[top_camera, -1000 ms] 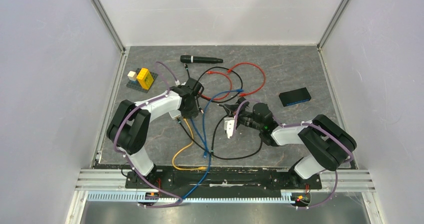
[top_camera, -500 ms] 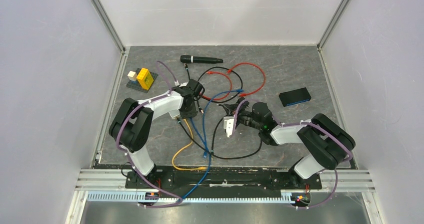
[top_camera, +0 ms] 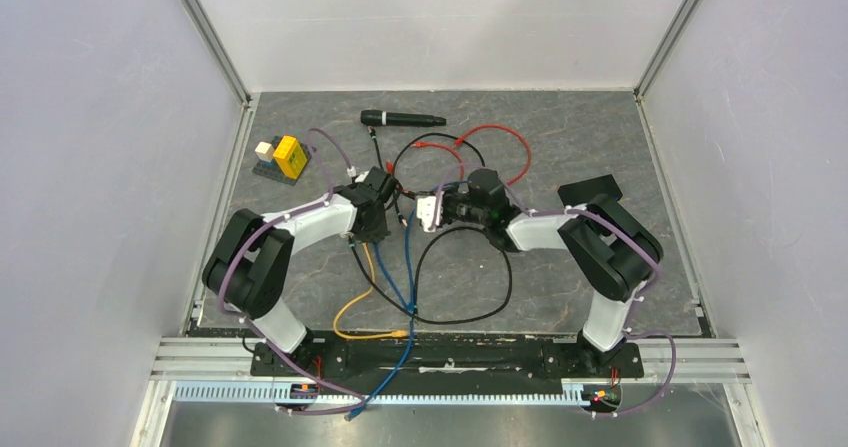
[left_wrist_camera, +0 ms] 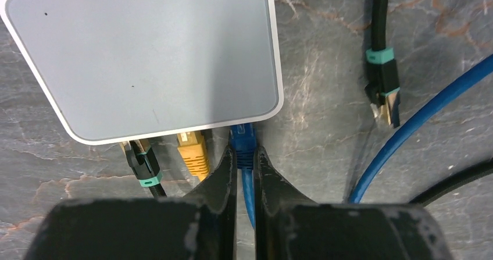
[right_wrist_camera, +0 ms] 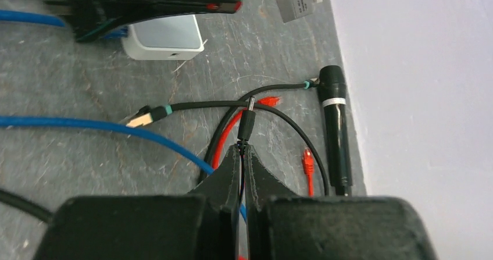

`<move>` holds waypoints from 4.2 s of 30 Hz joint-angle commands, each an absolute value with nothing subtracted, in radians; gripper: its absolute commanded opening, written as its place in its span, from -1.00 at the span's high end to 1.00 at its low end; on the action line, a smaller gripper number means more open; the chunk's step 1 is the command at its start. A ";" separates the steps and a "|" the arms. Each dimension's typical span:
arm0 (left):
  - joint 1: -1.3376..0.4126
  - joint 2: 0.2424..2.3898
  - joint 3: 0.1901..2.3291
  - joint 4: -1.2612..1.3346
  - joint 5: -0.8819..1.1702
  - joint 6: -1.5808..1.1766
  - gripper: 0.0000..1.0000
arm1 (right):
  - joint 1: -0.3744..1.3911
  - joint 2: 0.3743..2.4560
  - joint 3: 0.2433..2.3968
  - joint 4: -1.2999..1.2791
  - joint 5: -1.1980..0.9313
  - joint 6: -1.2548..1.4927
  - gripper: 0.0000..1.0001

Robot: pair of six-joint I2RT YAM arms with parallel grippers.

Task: Insert the plug into the switch port
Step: Insert the connector into the switch port.

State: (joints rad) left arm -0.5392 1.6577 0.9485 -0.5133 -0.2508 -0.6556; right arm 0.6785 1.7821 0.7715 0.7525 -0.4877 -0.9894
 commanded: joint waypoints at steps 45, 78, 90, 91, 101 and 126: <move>-0.559 1.475 0.748 -0.315 -0.103 -0.436 0.96 | 0.819 2.064 1.093 0.397 -0.400 -1.187 1.00; -0.581 1.487 0.752 -0.316 -0.109 -0.419 0.95 | 0.824 1.998 0.986 0.501 -0.251 -1.342 1.00; -0.581 1.479 0.744 -0.311 -0.111 -0.421 0.95 | 0.822 2.014 1.011 0.490 -0.295 -1.289 1.00; -0.581 1.477 0.743 -0.310 -0.110 -0.422 0.96 | 0.822 2.015 1.010 0.496 -0.299 -1.288 1.00; -0.581 1.467 0.733 -0.293 -0.086 -0.414 0.95 | 0.827 2.034 1.030 0.492 -0.342 -1.274 1.00; -0.582 1.468 0.729 -0.262 -0.045 -0.413 0.96 | 0.859 2.032 1.027 0.516 -0.356 -1.216 1.00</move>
